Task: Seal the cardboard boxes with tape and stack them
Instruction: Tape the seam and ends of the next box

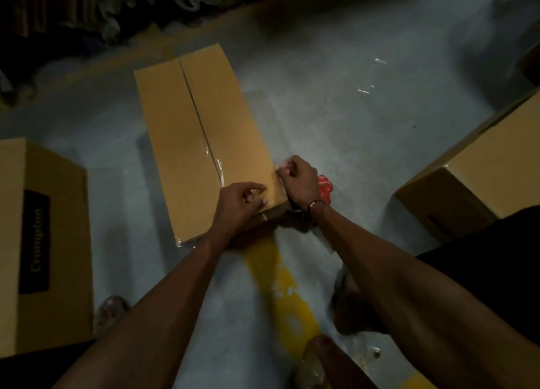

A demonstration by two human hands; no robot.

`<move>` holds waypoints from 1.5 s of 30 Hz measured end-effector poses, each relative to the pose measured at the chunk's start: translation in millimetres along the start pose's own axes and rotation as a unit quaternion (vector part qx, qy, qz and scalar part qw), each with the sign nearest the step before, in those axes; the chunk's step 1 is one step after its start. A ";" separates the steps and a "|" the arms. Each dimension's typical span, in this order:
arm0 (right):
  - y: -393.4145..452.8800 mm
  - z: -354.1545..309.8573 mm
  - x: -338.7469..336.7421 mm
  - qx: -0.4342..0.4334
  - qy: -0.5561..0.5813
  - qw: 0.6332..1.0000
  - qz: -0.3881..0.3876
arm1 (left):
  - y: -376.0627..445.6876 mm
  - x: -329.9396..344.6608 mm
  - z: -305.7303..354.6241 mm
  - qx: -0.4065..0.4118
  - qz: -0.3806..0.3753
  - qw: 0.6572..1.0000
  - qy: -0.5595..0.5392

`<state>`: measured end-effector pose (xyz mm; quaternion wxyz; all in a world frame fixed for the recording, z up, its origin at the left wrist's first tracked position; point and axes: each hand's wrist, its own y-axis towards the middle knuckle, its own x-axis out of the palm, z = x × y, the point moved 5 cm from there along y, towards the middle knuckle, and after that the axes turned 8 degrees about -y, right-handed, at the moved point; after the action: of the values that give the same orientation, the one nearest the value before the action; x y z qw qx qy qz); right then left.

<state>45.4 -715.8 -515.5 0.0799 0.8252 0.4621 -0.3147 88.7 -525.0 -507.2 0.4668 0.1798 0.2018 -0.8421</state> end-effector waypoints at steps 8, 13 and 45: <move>-24.6 -39.2 48.7 -0.222 -0.157 0.920 -0.283 | -46.3 -37.2 -33.8 0.054 0.063 0.985 0.149; -33.3 -41.5 46.7 -0.323 -0.230 0.878 -0.269 | -52.6 -31.5 -41.7 0.095 0.025 0.955 0.281; -33.9 -55.0 24.8 -0.328 -0.495 0.755 -0.276 | -106.5 -117.7 -76.7 0.002 -0.025 0.960 0.280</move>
<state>51.6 -655.8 -481.4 0.4732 0.3135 0.6408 -0.5169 64.8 -350.7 -496.6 0.3702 0.4038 0.3272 -0.7699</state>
